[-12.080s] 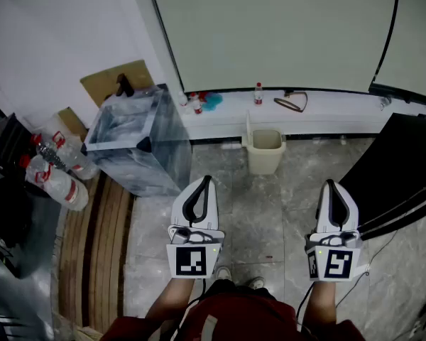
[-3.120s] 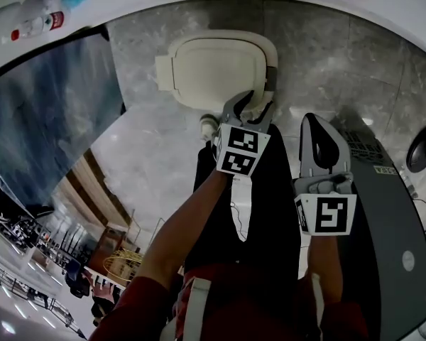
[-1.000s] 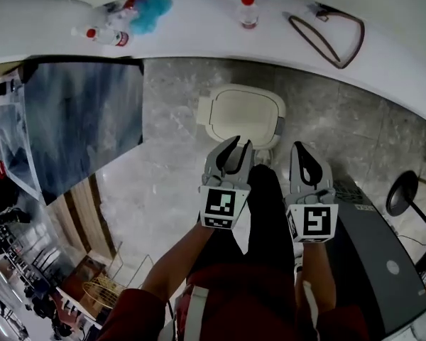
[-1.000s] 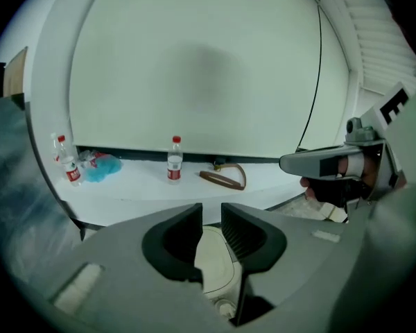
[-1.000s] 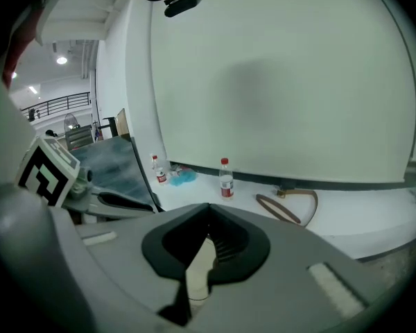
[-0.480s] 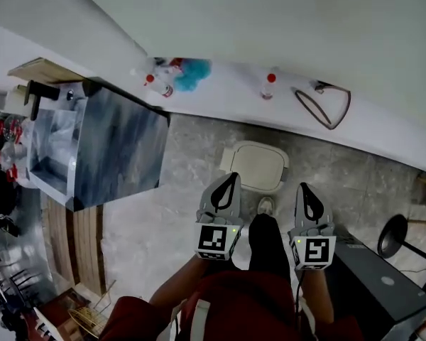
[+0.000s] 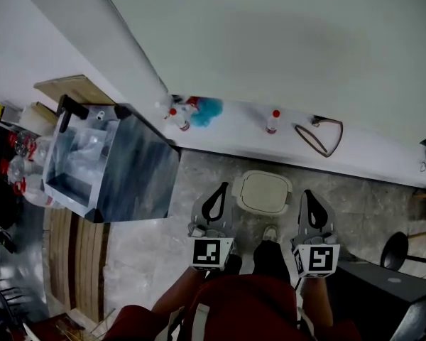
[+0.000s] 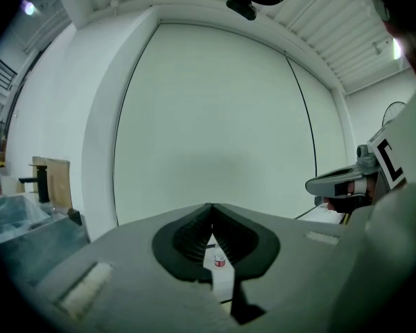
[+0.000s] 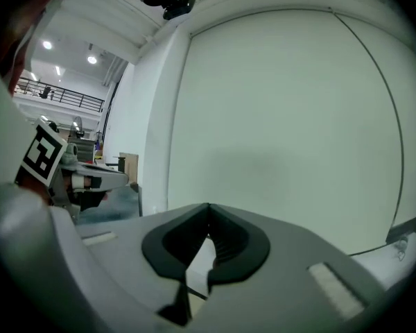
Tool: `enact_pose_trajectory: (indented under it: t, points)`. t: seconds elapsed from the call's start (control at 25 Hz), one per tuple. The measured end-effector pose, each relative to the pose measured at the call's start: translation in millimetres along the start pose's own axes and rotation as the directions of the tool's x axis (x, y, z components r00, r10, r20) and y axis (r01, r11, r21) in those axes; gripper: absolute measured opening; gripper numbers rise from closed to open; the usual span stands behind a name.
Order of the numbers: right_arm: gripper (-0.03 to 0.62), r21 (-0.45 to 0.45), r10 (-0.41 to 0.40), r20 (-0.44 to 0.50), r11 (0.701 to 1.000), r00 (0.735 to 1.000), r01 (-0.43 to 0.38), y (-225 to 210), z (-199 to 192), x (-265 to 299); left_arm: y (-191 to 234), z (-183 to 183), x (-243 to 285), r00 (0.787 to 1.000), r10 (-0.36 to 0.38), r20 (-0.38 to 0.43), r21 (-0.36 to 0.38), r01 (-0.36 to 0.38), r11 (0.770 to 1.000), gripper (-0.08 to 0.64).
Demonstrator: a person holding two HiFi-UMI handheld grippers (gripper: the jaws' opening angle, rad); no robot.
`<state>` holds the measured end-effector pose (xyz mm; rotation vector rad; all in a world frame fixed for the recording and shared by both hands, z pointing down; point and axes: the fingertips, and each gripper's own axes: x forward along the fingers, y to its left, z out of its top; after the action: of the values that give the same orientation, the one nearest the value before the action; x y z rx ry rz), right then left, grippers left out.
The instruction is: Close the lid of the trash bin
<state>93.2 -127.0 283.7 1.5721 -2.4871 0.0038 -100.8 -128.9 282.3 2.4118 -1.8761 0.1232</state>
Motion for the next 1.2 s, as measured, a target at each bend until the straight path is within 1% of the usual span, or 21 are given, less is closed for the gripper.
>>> enact_pose_trajectory:
  t: [0.12,0.28,0.36,0.44,0.64,0.84,1.0,1.2]
  points:
    - [0.0,-0.007,-0.02,0.058,1.0,0.998,0.021,7.7,33.5,-8.4,13.8,29.7,-13.1,0.999,0.012,0.049,0.011,-0.013,1.0,0.006]
    - [0.0,-0.024,-0.056,0.119,0.998,0.991,0.06,16.3,72.7,-22.9,28.6,63.6,-30.7,0.995,-0.005,0.102,-0.035,0.009,0.999,0.006]
    - [0.0,-0.022,-0.077,0.146,0.996,0.986,0.081,19.0,88.7,-29.5,33.8,82.1,-39.1,0.991,-0.01,0.131,-0.04,0.015,0.999,0.006]
    - [0.0,-0.018,-0.097,0.167,0.995,0.981,0.101,20.3,103.5,-35.2,37.9,99.9,-47.0,0.987,-0.014,0.161,-0.021,0.017,1.0,0.006]
    - [0.0,-0.023,-0.12,0.199,0.992,0.973,0.127,23.7,134.1,-48.7,40.3,136.5,-67.0,0.973,-0.025,0.228,0.078,0.008,0.997,0.005]
    - [0.0,-0.032,-0.127,0.244,0.99,0.961,0.139,31.5,159.7,-61.3,38.5,159.2,-81.6,0.962,-0.042,0.271,0.1,0.015,0.995,0.006]
    - [0.0,-0.032,-0.136,0.259,0.988,0.956,0.15,35.5,168.1,-65.4,39.4,167.2,-85.4,0.958,-0.056,0.282,0.121,0.022,0.992,0.006]
    - [0.0,-0.041,-0.145,0.286,0.986,0.947,0.163,37.7,179.8,-76.5,41.0,173.0,-96.0,0.957,-0.051,0.284,0.116,0.018,0.993,0.006]
